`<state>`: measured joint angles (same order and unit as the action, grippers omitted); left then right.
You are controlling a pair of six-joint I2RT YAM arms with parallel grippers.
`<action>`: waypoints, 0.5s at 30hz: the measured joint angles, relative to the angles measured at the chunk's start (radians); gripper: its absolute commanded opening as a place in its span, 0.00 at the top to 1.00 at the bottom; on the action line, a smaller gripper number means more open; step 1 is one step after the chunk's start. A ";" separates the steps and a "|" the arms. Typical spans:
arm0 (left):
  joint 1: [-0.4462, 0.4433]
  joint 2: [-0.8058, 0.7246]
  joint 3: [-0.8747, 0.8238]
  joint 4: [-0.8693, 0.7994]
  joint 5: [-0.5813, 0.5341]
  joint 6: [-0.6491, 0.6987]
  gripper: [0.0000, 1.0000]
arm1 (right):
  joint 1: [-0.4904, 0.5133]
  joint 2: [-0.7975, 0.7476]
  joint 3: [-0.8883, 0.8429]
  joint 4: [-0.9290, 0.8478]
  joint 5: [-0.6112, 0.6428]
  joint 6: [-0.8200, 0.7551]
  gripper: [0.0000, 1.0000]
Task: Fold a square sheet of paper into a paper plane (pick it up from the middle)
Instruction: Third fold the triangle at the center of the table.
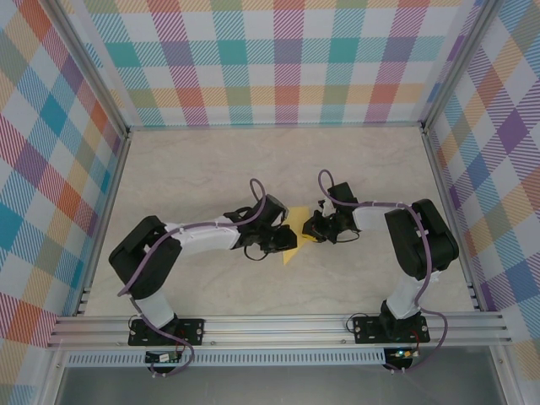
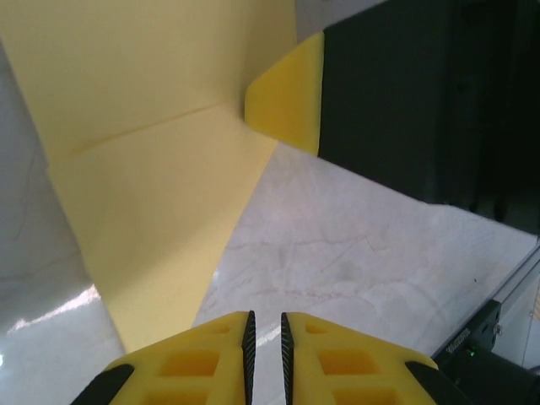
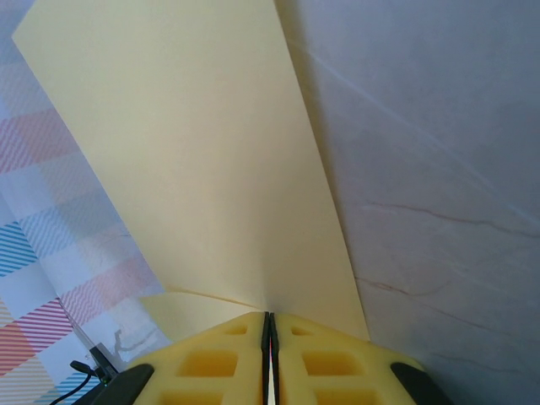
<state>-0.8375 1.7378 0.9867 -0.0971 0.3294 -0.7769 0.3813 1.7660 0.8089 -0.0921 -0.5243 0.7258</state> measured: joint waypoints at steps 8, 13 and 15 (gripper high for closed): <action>0.001 0.101 -0.005 0.024 -0.013 -0.023 0.89 | 0.000 -0.002 0.019 -0.038 0.009 -0.002 0.87; 0.000 0.090 -0.037 0.062 -0.025 -0.032 0.90 | 0.000 -0.059 0.025 -0.082 0.034 -0.008 0.88; 0.000 0.084 -0.050 0.076 -0.027 -0.035 0.91 | 0.000 -0.095 0.026 -0.079 0.026 -0.009 0.89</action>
<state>-0.8375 1.8221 0.9371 -0.0216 0.3027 -0.8116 0.3813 1.6711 0.8345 -0.1711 -0.4980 0.7170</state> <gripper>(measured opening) 0.098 0.122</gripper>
